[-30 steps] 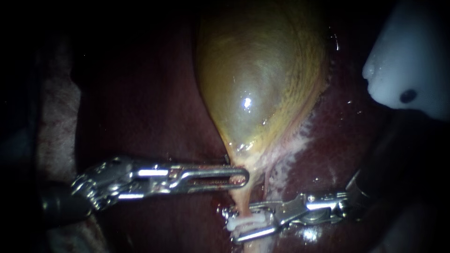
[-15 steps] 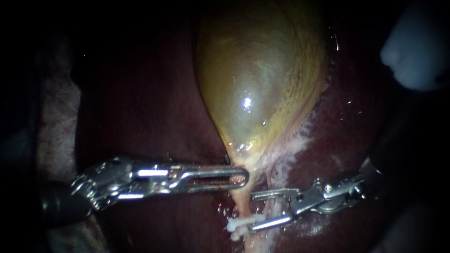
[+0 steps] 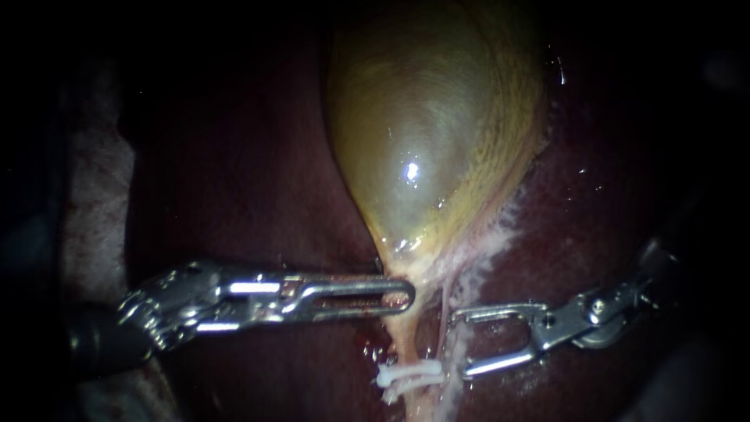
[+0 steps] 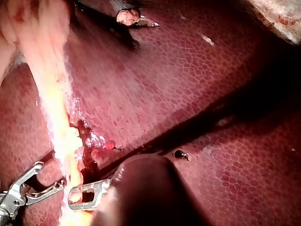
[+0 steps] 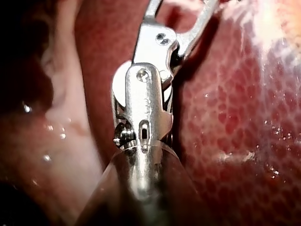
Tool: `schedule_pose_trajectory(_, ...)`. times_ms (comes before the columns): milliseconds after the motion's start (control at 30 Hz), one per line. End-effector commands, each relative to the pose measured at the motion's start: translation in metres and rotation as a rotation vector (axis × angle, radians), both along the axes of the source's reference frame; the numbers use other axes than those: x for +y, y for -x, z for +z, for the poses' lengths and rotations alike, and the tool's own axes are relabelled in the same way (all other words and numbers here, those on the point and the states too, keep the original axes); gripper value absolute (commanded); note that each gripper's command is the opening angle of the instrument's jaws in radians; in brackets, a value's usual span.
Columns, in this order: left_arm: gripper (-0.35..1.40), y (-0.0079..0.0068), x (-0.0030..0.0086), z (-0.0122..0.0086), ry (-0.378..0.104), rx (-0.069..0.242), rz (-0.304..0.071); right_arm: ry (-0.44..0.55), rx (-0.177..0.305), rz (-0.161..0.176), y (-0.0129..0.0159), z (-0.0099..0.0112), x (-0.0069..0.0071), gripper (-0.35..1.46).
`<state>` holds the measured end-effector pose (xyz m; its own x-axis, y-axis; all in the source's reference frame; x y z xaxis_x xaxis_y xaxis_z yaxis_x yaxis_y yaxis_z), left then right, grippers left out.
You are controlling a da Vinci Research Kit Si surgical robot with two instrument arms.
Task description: Going back second clip left tube
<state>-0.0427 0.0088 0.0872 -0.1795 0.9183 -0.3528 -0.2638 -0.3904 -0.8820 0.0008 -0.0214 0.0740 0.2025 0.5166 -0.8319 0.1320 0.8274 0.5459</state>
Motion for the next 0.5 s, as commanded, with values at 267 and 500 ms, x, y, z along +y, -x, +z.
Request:
schedule_pose_trajectory(267,-0.35,0.0000,0.0000,0.0005,0.002,0.000,0.000,0.057,0.025,0.031,0.0018,-0.0011,0.0011,0.47)
schedule_pose_trajectory(500,-0.35,0.0001,-0.0001,0.0015,0.007,0.000,0.000,0.074,0.037,0.037,0.0025,-0.0011,0.0015,0.48)
